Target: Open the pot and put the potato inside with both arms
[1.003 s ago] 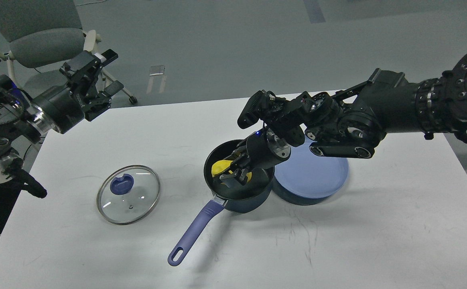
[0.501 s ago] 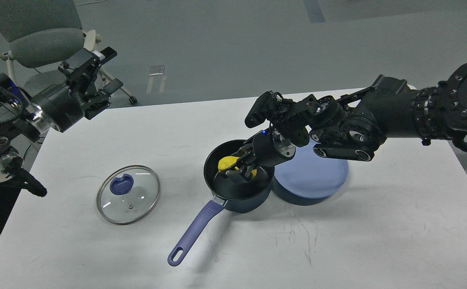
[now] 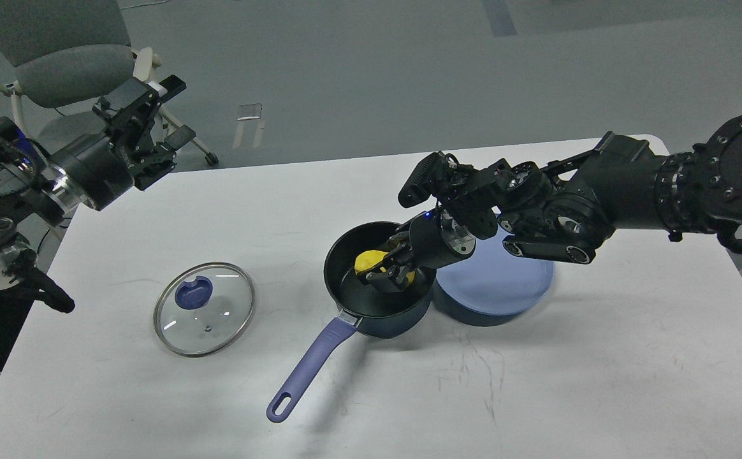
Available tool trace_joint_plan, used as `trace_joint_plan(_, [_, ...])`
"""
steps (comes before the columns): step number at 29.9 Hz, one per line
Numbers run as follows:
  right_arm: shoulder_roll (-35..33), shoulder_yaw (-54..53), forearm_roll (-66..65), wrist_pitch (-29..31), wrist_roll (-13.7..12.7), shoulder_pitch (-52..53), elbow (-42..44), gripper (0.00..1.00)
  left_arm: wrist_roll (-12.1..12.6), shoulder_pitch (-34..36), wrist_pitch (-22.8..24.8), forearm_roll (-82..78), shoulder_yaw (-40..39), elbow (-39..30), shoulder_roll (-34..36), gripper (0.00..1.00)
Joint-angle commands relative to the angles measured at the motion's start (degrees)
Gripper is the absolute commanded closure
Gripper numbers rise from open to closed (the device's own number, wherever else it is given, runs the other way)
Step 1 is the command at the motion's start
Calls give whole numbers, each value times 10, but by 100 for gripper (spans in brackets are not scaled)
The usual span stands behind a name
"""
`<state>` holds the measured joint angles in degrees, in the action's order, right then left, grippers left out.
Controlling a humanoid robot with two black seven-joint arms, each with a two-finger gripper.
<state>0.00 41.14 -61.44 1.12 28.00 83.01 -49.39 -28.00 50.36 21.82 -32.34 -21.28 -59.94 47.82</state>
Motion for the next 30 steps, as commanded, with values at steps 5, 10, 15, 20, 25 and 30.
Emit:
trace_joint_plan(5, [0,0,0,-2,0,-4,2,22,0,0,0,0,0,0,0,3])
trace_joint_plan(10, [0,-4,1,-2,0,-3,2,19,0,0,1,0,0,0,-1,3])
trace_joint_plan(15, [-5,-28,22,-1,0,33,-4,13,0,1,1,0,0,0,0,3])
trace_joint_plan(20, [-76,-75,55,3,0,49,-11,7,0,1,1,-1,0,0,-1,3])
trace_joint_plan(25, [-162,-145,76,7,0,28,-20,5,0,3,16,-2,1,0,-3,3])
trace_joint_plan(30, [-222,-212,147,9,0,-40,-23,4,0,6,23,-8,3,-4,-5,3])
